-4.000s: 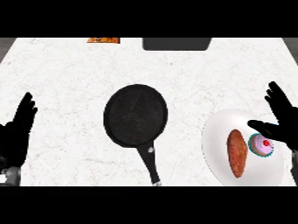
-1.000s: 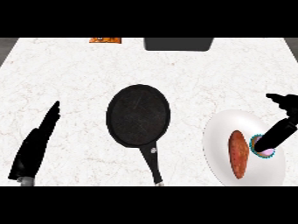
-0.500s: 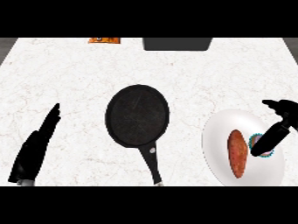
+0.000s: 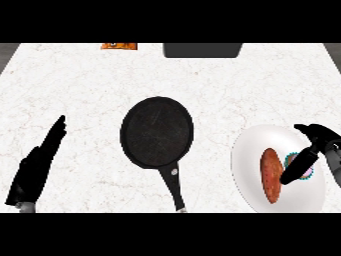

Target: Pick the cupcake from the plate and place it in the pan

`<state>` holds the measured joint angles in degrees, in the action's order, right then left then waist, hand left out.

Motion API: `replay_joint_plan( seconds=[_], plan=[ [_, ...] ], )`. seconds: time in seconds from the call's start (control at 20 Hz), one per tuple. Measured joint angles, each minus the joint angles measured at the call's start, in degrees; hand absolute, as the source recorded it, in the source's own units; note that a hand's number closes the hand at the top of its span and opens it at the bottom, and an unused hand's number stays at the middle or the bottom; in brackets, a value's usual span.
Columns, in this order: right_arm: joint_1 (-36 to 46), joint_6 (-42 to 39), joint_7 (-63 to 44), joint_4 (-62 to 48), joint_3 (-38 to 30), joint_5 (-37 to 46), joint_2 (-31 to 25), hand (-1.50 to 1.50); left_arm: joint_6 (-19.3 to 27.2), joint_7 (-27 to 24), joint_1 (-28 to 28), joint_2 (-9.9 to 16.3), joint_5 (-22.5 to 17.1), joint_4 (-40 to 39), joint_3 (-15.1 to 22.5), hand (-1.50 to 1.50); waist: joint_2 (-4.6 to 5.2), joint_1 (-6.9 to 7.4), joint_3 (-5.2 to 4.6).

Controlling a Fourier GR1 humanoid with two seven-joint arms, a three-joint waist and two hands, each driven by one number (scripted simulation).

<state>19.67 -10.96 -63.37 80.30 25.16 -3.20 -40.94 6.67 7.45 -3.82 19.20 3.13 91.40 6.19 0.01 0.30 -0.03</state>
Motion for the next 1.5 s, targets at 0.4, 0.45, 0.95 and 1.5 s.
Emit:
replay_joint_plan(
  seconds=[0.4, 0.45, 0.95, 1.5],
  plan=[
    [-2.3, 0.3, 1.1, -1.3, -0.7, 3.2, 2.0, -1.5, -0.5, -1.9, -2.1, -1.2, 1.4, -0.3, -0.8, 0.0, -0.03, -0.11, 0.01],
    [-2.4, 0.3, 1.4, -1.9, -0.9, 3.7, 2.7, -1.5, -0.3, -2.1, -1.9, -1.8, 1.8, -0.7, -0.5, 0.0, -0.03, -0.11, 0.0],
    [-4.7, 0.5, 5.6, -4.9, -6.8, 9.4, 8.8, 1.5, -1.8, 1.2, 0.1, -3.8, 3.8, 0.8, -1.9, 0.0, -0.14, -0.26, -0.11],
    [1.0, -10.7, 22.4, -1.8, -1.3, 16.2, 5.8, 1.5, -4.1, 1.6, 0.3, -4.3, 4.2, 2.1, -2.0, 0.0, 0.48, 2.49, 0.11]
  ],
)
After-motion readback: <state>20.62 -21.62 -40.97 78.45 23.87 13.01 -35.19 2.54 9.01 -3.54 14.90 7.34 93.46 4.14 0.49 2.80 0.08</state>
